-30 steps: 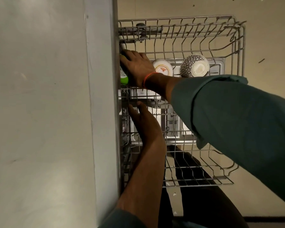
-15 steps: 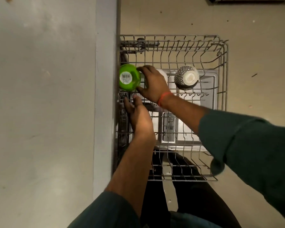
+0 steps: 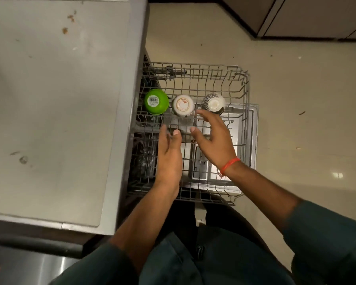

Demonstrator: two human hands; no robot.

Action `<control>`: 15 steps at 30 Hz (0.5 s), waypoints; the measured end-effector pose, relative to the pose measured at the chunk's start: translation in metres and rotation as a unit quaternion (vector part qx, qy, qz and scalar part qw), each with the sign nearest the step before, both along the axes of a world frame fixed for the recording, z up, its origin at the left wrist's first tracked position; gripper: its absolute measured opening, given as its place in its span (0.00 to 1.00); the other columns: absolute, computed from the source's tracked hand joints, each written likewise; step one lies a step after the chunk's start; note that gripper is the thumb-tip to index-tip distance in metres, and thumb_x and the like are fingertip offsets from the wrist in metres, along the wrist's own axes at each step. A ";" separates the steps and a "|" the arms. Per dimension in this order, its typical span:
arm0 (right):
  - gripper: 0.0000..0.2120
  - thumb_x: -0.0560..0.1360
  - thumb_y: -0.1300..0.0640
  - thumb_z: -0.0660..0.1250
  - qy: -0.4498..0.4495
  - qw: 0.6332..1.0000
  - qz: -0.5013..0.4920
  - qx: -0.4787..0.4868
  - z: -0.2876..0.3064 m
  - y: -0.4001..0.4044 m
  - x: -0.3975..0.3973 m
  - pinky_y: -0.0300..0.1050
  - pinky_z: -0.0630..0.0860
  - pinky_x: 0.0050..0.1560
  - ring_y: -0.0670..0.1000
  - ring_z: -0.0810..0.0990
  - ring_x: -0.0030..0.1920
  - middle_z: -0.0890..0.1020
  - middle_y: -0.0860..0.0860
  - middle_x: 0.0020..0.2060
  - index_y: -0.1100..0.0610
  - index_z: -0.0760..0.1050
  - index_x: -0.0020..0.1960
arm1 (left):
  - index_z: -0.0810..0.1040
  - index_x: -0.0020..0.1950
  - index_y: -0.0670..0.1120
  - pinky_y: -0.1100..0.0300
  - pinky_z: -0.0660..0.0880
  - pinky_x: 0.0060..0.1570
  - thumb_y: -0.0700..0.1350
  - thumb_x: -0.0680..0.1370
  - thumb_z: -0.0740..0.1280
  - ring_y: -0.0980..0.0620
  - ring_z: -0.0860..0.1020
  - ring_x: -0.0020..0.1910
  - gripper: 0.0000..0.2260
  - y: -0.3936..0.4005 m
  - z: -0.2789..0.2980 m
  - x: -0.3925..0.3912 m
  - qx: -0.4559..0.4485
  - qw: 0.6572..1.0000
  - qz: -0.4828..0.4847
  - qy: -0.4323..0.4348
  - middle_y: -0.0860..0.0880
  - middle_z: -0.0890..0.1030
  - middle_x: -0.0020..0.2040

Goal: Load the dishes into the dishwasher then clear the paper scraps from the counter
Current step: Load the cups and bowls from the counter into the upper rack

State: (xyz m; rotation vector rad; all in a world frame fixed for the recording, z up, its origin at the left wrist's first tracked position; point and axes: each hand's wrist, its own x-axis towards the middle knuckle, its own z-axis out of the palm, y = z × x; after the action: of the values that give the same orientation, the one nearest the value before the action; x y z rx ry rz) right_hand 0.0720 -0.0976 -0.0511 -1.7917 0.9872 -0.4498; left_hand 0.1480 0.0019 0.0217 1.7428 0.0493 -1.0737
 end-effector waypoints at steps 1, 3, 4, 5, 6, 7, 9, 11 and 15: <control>0.22 0.79 0.54 0.70 -0.013 1.000 -0.002 0.004 0.012 0.002 -0.004 0.26 0.65 0.64 0.44 0.73 0.66 0.76 0.49 0.65 0.53 0.72 0.72 | 0.54 0.82 0.61 0.57 0.58 0.69 0.55 0.86 0.58 0.56 0.59 0.79 0.25 0.004 0.009 -0.007 -0.006 1.000 -0.005 -0.006 0.56 0.56 0.83; 0.21 0.79 0.54 0.69 -0.041 0.999 0.001 0.016 0.034 0.006 -0.012 0.27 0.66 0.65 0.43 0.73 0.66 0.76 0.49 0.66 0.53 0.73 0.72 | 0.55 0.82 0.62 0.58 0.59 0.69 0.55 0.86 0.58 0.60 0.62 0.76 0.25 0.013 0.027 -0.021 -0.022 0.999 -0.011 -0.021 0.56 0.58 0.82; 0.21 0.80 0.54 0.69 -0.055 0.998 0.003 0.023 0.044 0.008 -0.015 0.28 0.67 0.65 0.42 0.73 0.67 0.76 0.48 0.66 0.52 0.73 0.72 | 0.55 0.82 0.61 0.60 0.60 0.70 0.55 0.86 0.58 0.62 0.63 0.74 0.25 0.017 0.034 -0.027 -0.033 0.999 -0.012 -0.030 0.56 0.58 0.82; 0.21 0.80 0.53 0.69 -0.068 0.997 0.008 0.029 0.054 0.010 -0.018 0.30 0.68 0.66 0.42 0.73 0.67 0.76 0.48 0.67 0.52 0.73 0.71 | 0.56 0.82 0.61 0.60 0.62 0.71 0.55 0.86 0.58 0.64 0.63 0.72 0.25 0.022 0.041 -0.033 -0.044 0.998 -0.007 -0.040 0.57 0.59 0.82; 0.20 0.80 0.53 0.69 -0.080 0.996 0.015 0.036 0.063 0.014 -0.021 0.35 0.70 0.67 0.42 0.73 0.68 0.76 0.47 0.67 0.51 0.73 0.71 | 0.56 0.82 0.61 0.60 0.62 0.72 0.55 0.86 0.58 0.64 0.63 0.72 0.25 0.027 0.048 -0.038 -0.053 0.997 -0.002 -0.049 0.57 0.59 0.82; 0.20 0.80 0.52 0.69 -0.091 0.995 0.022 0.043 0.072 0.017 -0.023 0.39 0.71 0.68 0.42 0.73 0.69 0.76 0.47 0.67 0.50 0.73 0.71 | 0.56 0.82 0.61 0.59 0.63 0.73 0.55 0.85 0.59 0.64 0.64 0.73 0.25 0.033 0.055 -0.042 -0.061 0.996 0.006 -0.059 0.58 0.60 0.81; 0.19 0.80 0.52 0.69 -0.110 0.992 0.031 0.060 0.086 0.024 -0.027 0.42 0.72 0.68 0.42 0.73 0.69 0.76 0.46 0.67 0.49 0.73 0.70 | 0.57 0.81 0.63 0.56 0.63 0.76 0.57 0.85 0.60 0.63 0.64 0.75 0.25 0.044 0.068 -0.050 -0.074 0.994 0.023 -0.072 0.59 0.62 0.80; 0.19 0.80 0.52 0.69 -0.130 0.987 0.049 0.083 0.100 0.035 -0.028 0.41 0.72 0.66 0.41 0.73 0.69 0.76 0.45 0.68 0.50 0.73 0.71 | 0.58 0.81 0.63 0.53 0.63 0.77 0.58 0.84 0.61 0.62 0.65 0.76 0.25 0.058 0.081 -0.055 -0.089 0.991 0.046 -0.086 0.60 0.64 0.79; 0.20 0.80 0.50 0.68 -0.149 0.977 0.105 0.112 0.126 0.061 -0.019 0.45 0.73 0.68 0.41 0.74 0.68 0.76 0.43 0.68 0.48 0.72 0.71 | 0.58 0.81 0.64 0.53 0.64 0.77 0.60 0.83 0.60 0.63 0.66 0.75 0.26 0.090 0.106 -0.060 -0.104 0.985 0.074 -0.119 0.60 0.65 0.79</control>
State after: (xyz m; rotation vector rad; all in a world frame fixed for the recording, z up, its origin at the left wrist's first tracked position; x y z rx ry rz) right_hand 0.0527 -0.0369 0.0746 -1.5491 0.6071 -0.4411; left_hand 0.0883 0.0922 0.1272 1.6386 -0.0778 -0.7312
